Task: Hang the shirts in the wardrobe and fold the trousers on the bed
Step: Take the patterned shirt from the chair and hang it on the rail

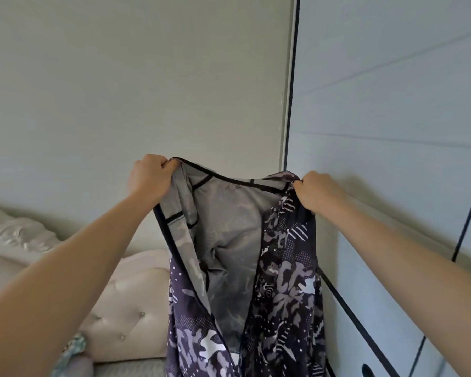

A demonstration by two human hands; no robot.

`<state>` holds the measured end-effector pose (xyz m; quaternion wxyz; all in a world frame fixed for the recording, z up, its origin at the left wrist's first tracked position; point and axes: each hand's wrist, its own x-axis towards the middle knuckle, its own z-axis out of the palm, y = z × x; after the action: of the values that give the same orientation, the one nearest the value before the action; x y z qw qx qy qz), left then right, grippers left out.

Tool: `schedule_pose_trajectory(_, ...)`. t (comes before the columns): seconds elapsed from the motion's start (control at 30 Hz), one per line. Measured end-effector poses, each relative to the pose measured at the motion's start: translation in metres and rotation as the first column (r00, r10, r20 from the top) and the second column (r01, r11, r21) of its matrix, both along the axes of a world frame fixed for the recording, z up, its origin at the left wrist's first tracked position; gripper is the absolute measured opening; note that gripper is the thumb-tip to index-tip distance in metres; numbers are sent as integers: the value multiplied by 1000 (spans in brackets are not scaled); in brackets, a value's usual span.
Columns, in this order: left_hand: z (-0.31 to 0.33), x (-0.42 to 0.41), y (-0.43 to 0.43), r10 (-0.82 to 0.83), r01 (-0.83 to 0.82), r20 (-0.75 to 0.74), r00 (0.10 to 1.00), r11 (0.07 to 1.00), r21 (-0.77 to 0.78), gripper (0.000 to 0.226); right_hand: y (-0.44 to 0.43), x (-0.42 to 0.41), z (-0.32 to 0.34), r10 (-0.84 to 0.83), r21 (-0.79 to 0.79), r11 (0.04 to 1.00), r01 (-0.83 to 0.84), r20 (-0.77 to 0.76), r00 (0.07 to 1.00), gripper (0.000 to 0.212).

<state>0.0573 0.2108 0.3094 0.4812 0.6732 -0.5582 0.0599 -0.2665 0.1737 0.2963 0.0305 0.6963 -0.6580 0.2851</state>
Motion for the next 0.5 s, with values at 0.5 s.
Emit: schedule_pose_trajectory(0.5,3,24,35,2,-6,-152,988,1000,-23,47,46,21,26,-62,182,946,-269,915,399,28)
